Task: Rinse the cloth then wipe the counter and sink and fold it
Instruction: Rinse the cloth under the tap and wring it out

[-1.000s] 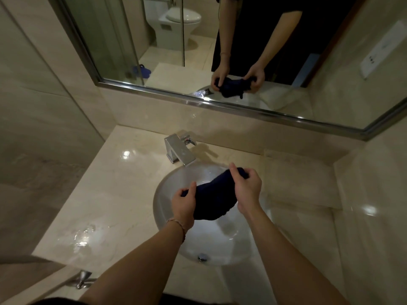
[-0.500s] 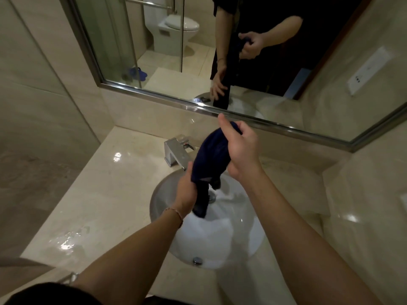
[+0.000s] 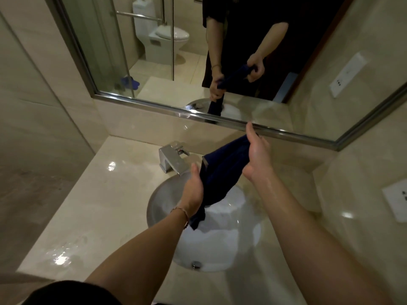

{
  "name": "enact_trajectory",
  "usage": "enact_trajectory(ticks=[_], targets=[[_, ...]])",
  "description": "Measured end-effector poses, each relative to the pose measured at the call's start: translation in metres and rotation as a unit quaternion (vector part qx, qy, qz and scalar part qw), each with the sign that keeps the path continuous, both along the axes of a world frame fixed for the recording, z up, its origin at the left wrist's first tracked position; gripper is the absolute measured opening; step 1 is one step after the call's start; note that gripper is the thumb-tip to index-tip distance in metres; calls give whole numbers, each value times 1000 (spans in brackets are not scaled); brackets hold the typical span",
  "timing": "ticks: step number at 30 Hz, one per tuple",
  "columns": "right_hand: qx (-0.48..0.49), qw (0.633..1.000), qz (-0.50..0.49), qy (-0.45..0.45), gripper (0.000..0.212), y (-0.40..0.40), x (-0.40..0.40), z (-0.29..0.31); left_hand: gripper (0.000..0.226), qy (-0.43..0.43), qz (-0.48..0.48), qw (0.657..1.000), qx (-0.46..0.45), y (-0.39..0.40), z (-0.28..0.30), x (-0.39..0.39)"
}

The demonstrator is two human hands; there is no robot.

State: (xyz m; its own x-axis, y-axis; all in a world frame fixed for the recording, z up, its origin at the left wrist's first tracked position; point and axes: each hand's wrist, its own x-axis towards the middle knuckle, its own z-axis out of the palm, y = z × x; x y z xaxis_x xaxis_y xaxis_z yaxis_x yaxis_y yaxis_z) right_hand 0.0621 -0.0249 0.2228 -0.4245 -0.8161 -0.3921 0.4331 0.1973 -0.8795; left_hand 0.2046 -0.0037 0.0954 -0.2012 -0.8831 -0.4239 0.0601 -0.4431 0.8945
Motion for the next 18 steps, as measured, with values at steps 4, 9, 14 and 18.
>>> enact_trajectory(ticks=[4, 9, 14, 18], targets=[[57, 996, -69, -11, 54, 17, -27, -30, 91, -172, -18, 985, -21, 9, -2, 9], [112, 986, -122, 26, 43, 40, -55, -65, 83, -242, -116, 960, -76, 19, -7, 20], [188, 966, -61, 165, 36, 58, -64, -107, 58, -312, -116, 924, -187, 28, 5, 13], [220, 949, 16, 226, 30, 73, -40, -130, 60, -370, -105, 888, -253, 26, 10, 5]])
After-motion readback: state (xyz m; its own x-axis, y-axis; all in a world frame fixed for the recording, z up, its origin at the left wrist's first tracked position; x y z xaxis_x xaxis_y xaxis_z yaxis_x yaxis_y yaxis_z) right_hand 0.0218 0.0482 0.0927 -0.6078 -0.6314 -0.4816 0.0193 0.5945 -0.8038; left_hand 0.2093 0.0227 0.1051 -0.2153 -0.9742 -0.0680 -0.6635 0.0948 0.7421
